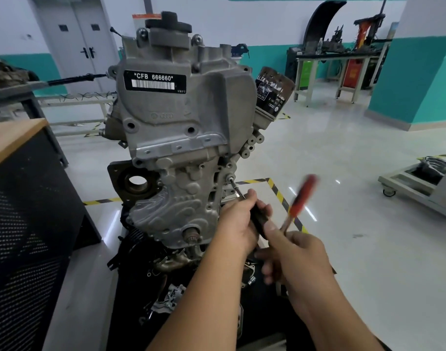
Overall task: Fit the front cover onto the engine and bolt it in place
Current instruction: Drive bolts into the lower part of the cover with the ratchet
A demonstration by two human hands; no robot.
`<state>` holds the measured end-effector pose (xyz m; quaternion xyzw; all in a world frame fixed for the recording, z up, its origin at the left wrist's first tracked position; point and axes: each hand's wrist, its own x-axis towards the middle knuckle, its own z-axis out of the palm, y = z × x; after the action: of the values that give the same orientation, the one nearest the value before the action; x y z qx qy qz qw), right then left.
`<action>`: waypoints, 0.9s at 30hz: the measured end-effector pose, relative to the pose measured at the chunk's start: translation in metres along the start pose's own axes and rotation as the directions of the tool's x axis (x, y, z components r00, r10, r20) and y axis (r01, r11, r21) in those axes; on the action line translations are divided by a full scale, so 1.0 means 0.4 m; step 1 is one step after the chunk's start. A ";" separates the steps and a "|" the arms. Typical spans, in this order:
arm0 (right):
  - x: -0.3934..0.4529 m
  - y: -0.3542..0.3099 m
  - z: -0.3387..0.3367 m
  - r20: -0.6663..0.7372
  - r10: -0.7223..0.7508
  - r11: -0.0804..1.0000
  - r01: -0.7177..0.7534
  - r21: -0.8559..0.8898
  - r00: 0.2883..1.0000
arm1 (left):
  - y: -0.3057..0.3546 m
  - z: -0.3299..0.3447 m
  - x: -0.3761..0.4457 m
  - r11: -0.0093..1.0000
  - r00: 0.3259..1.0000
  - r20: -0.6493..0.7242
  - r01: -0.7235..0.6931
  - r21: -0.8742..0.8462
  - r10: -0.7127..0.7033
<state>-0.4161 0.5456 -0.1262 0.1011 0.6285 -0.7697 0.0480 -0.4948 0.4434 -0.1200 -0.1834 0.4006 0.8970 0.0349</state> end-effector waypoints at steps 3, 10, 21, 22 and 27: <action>0.017 -0.019 0.014 0.022 0.152 0.964 -0.153 0.220 0.988 | 0.009 -0.021 -0.018 0.993 0.992 0.066 0.100 0.066 -0.105; 0.004 0.016 0.010 -0.107 -0.486 0.685 0.303 -0.662 0.867 | 0.011 -0.024 -0.039 0.993 0.992 0.034 0.118 0.025 -0.119; -0.010 0.003 0.009 -0.099 -0.529 0.807 0.464 -0.364 0.843 | -0.029 0.006 -0.034 0.995 0.998 0.004 0.066 -0.077 -0.066; -0.009 0.009 0.007 -0.060 -0.575 0.753 0.499 -0.429 0.816 | -0.027 0.010 -0.032 0.997 0.998 0.000 0.057 -0.054 -0.057; 0.011 0.005 0.009 -0.344 0.076 0.944 0.044 0.326 0.936 | -0.046 0.014 -0.030 0.991 1.000 -0.014 0.000 -0.133 -0.002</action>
<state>-0.4202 0.5420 -0.1284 0.2490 0.4889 -0.8326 -0.0764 -0.4815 0.4609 -0.1253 -0.1917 0.3401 0.9204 0.0202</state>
